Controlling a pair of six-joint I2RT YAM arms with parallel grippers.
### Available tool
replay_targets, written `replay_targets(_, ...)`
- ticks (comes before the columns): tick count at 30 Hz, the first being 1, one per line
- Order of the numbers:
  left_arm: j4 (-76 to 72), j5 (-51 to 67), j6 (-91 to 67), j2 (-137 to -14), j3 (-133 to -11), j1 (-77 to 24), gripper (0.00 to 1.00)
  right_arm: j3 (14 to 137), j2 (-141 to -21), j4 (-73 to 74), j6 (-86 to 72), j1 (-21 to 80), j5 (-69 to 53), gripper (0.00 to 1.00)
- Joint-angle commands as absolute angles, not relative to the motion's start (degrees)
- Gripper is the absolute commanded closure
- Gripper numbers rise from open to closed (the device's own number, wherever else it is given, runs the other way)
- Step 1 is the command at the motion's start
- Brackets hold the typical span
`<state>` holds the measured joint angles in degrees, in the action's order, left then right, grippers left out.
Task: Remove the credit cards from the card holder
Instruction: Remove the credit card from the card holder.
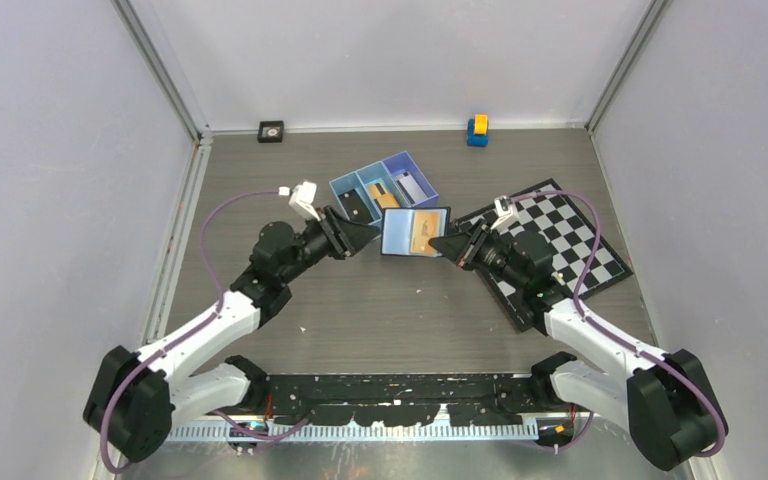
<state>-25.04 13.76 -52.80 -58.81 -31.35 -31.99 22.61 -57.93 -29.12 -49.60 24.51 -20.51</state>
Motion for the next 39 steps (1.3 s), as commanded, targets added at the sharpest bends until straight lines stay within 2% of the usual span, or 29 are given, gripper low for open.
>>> replay_targets(1, -30.83, 22.33, -48.43, -66.24, -36.38, -34.21, 0.69, 25.27, -59.16, -36.90, -50.15, 24.61, -23.81, 1.00)
replay_targets(7, -39.80, 30.02, -54.53, -77.14, -38.94, -34.65, 0.76, 25.14, -60.90, -41.51, -52.07, 24.61, -27.46, 0.99)
replay_targets(17, -36.57, 29.17, -55.00, -75.93, -38.59, -33.36, 0.69, 24.59, -63.12, -48.30, -55.94, 24.58, -30.86, 1.00)
replay_targets(30, -59.87, 39.94, -67.06, -78.78, -36.42, -30.55, 0.94, 24.26, -69.41, -58.92, -62.40, 24.59, -34.18, 0.99)
replay_targets(34, -62.64, 41.82, -68.94, -79.50, -36.87, -30.49, 0.92, 24.60, -72.05, -61.20, -63.90, 24.61, -35.11, 0.99)
replay_targets(39, -63.89, 43.35, -70.36, -81.00, -37.72, -30.49, 0.85, 24.85, -73.69, -64.00, -65.46, 24.55, -36.19, 1.00)
